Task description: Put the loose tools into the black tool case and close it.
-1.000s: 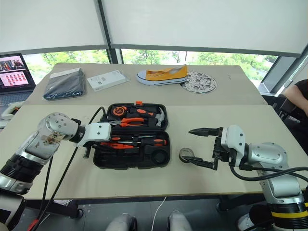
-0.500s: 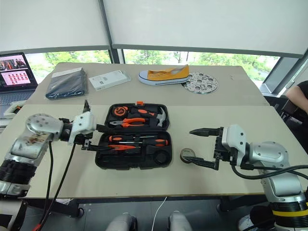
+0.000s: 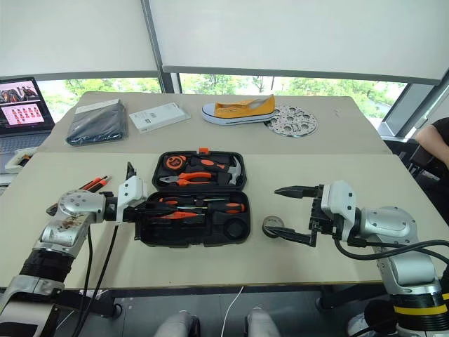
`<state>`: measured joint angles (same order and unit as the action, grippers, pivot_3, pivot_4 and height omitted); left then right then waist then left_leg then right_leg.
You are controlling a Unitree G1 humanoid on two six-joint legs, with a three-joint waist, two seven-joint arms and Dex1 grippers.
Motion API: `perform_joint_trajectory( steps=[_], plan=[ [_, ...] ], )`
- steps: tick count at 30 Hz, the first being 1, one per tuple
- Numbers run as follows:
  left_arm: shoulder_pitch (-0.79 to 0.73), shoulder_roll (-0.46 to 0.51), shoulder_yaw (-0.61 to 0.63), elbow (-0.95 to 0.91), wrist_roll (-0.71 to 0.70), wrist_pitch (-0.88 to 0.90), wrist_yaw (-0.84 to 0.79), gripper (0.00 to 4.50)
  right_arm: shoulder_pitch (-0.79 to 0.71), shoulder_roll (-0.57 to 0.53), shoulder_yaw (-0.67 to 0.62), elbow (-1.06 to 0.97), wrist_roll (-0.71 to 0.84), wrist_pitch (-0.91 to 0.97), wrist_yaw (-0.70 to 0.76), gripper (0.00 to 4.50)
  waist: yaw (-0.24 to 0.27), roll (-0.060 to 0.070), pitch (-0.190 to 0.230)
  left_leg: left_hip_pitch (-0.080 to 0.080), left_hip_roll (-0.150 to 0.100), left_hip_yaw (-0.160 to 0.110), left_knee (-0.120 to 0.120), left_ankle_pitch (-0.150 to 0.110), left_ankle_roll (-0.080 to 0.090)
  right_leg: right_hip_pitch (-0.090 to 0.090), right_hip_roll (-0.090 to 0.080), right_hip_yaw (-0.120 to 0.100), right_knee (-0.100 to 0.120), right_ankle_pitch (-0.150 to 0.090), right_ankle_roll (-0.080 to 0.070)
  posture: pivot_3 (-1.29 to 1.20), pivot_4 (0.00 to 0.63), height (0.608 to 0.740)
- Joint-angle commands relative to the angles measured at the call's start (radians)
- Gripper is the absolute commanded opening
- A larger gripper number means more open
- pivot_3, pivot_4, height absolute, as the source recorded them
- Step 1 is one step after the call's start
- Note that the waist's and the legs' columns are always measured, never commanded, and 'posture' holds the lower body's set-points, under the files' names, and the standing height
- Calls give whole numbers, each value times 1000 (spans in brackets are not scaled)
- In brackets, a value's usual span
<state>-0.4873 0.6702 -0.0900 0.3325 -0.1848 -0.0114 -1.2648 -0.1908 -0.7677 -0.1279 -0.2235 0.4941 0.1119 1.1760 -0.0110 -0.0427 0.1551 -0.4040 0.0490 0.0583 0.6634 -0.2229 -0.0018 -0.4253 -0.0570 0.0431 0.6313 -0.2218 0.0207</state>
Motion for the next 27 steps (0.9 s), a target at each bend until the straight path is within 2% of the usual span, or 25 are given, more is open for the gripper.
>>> perform_joint_trajectory(
  steps=[1, 10, 12, 14, 16, 19, 23, 26, 27],
  plan=[
    [-5, -5, -7, 26, 15, -27, 4, 15, -12, 3, -17, -14, 14, -1, -12, 4500, 0, 0, 0, 0, 0, 0, 0, 0, 0, 0, 0, 0, 0, 0, 0, 0, 150, 740],
    [-1, 5, -50, 49, 78, 17, 40, 15, -5, 9, -12, -14, 11, -1, -23, 4500, -1, 0, -1, 5, 0, 0, 0, 0, 0, 4, 0, 0, 1, 0, 0, 0, 150, 740],
    [5, 2, 6, 26, 22, 4, 50, 15, -5, 13, -8, -17, 10, -3, -26, 4500, -1, 1, -1, 5, 0, 0, 0, 0, 0, 4, 0, 0, 1, 0, 1, 0, 150, 740],
    [34, 4, 104, -32, -103, -2, 18, 15, -3, 21, -13, -18, 13, -13, -30, 4500, -6, 1, -1, 6, 0, 0, 0, 0, 0, 4, 0, 1, 1, 0, 1, 0, 150, 740],
    [106, 35, 204, -121, -225, 63, -12, 15, 2, 40, -23, -14, 12, -45, -34, 4500, -12, 0, -1, 4, 2, 0, 0, 0, 0, 2, 1, 1, 1, 0, 0, 0, 150, 740],
    [263, 86, 338, -217, -294, 102, 6, 713, 10, 94, -39, -3, 24, -115, -36, 4500, -15, 0, -1, 3, 3, 0, 0, 0, 0, 1, 2, 1, 2, 1, -2, 0, 150, 740],
    [445, 96, 503, -286, -342, 136, 94, 2213, 35, 133, -31, 11, 51, -152, 10, 4500, -13, 1, -1, 4, 2, 0, -2, 0, 0, 1, 0, 1, 1, 0, -2, 0, 150, 740],
    [590, 59, 672, -234, -347, 110, 205, 3363, 56, 153, -19, 24, 49, -137, -6, 4500, -2, 0, -1, 4, 1, 1, -2, 0, 0, 2, -2, 0, 0, 0, -1, 0, 150, 740],
    [663, 36, 747, -186, -330, 76, 257, 3607, 67, 172, -10, 28, 43, -153, -11, 4500, -1, 0, -1, 5, 2, 1, -2, 0, 0, 2, -2, 0, 0, 1, 0, 0, 150, 740]
  ],
)
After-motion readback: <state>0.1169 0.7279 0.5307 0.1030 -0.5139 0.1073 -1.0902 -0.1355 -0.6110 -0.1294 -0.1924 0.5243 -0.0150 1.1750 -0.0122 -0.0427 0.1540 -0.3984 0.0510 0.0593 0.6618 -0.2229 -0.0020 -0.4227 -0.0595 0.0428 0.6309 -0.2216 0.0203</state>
